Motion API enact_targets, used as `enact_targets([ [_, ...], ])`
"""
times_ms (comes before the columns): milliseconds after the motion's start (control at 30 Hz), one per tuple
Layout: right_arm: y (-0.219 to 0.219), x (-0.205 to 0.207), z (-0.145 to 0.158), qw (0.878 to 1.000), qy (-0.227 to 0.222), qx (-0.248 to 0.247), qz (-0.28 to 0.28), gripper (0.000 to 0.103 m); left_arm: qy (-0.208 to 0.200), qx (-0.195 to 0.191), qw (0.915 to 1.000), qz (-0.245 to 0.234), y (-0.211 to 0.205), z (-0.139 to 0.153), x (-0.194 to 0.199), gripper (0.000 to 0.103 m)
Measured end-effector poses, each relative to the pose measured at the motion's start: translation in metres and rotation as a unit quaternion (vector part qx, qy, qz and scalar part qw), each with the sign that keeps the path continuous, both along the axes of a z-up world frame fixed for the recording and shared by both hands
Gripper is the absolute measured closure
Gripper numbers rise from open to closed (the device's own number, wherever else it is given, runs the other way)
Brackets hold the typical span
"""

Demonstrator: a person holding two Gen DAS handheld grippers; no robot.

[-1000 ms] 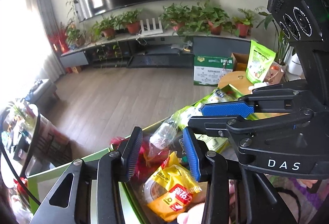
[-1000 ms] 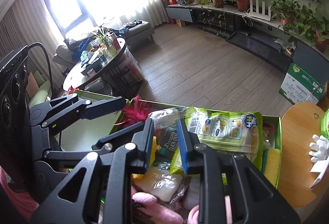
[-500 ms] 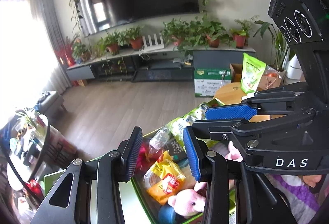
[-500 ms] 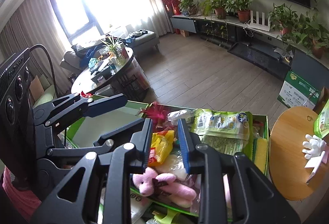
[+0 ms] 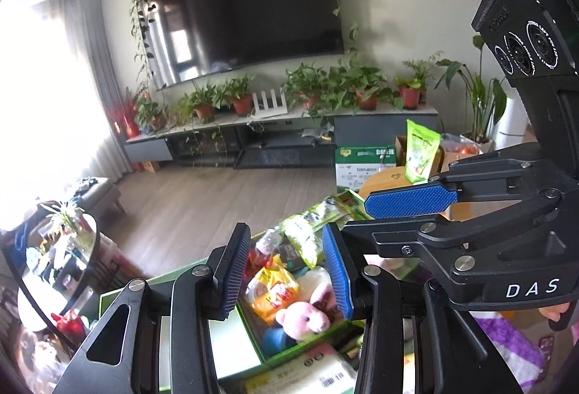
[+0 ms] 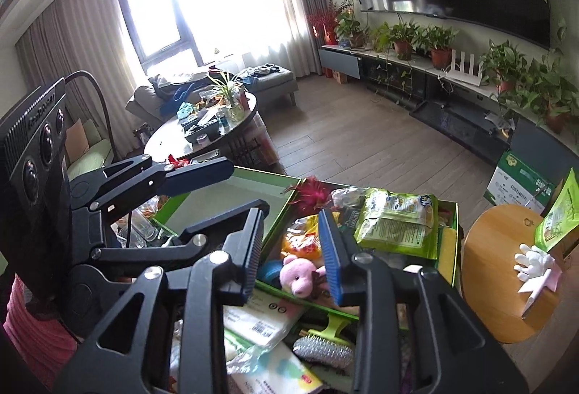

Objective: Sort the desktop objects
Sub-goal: 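Withdraw both tools from the green box back over the rug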

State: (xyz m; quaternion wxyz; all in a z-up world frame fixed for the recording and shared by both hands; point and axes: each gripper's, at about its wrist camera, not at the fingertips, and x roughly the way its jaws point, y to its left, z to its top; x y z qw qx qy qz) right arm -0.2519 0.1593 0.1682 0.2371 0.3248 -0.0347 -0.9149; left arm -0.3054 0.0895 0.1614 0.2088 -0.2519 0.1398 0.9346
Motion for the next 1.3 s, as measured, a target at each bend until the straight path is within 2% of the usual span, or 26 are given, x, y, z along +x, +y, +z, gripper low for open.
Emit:
enact_targets([
  [267, -0.009, 0.060, 0.009, 1.000, 0.020, 0.004, 0.023, 0.071, 0.006, -0.003, 0.9997, 0.022, -0.003, 0.005, 0.057, 0.061],
  [633, -0.020, 0.127, -0.010, 0.998, 0.017, -0.007, 0.052, 0.071, -0.003, 0.031, 0.9994, 0.016, -0.024, -0.017, 0.123, 0.061],
  [833, -0.031, 0.157, -0.032, 0.998, 0.007, 0.006, 0.059, 0.070, -0.031, 0.058, 0.9978, 0.011, -0.039, -0.037, 0.145, 0.061],
  [1100, -0.038, 0.189, -0.064, 0.997, -0.012, -0.009, 0.074, 0.070, -0.027, 0.052, 0.9980, 0.023, -0.042, -0.070, 0.188, 0.061],
  [1300, -0.040, 0.209, -0.107, 0.997, -0.045, -0.005, 0.069, 0.070, -0.075, 0.058, 0.9952, 0.023, -0.040, -0.109, 0.202, 0.061],
])
